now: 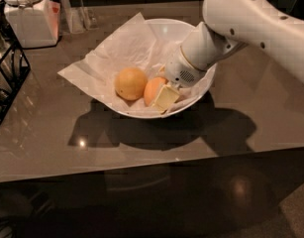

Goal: Pick orange from white bowl

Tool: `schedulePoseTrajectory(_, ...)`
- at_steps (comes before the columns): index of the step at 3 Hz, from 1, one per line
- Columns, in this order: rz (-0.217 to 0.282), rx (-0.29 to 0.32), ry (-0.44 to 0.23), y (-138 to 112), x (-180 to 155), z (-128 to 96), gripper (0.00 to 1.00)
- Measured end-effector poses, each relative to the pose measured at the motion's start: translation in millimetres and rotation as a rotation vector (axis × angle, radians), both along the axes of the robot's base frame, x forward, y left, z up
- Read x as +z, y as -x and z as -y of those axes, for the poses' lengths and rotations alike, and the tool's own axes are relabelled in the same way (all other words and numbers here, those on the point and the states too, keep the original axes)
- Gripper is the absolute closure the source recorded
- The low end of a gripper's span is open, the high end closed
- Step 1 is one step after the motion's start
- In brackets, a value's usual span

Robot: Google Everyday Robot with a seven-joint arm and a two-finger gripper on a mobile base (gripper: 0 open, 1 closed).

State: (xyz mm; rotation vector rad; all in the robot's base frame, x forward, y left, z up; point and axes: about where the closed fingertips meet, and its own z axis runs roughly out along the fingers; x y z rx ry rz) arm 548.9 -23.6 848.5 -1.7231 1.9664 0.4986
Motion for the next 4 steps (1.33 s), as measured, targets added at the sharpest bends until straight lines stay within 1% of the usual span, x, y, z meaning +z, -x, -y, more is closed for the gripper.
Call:
schedulePoseTrajectory(1, 0.078, 0.025, 0.106, 9, 7, -25, 1.00)
schedulePoseTrajectory(2, 0.229, 0.047, 0.275, 13, 28, -21, 1.00)
schedulePoseTrajectory(3, 0.368, 0.073, 0.364, 14, 65, -12, 1.00)
schedulePoseTrajectory(4, 0.449, 0.088, 0.357, 17, 104, 2, 1.00)
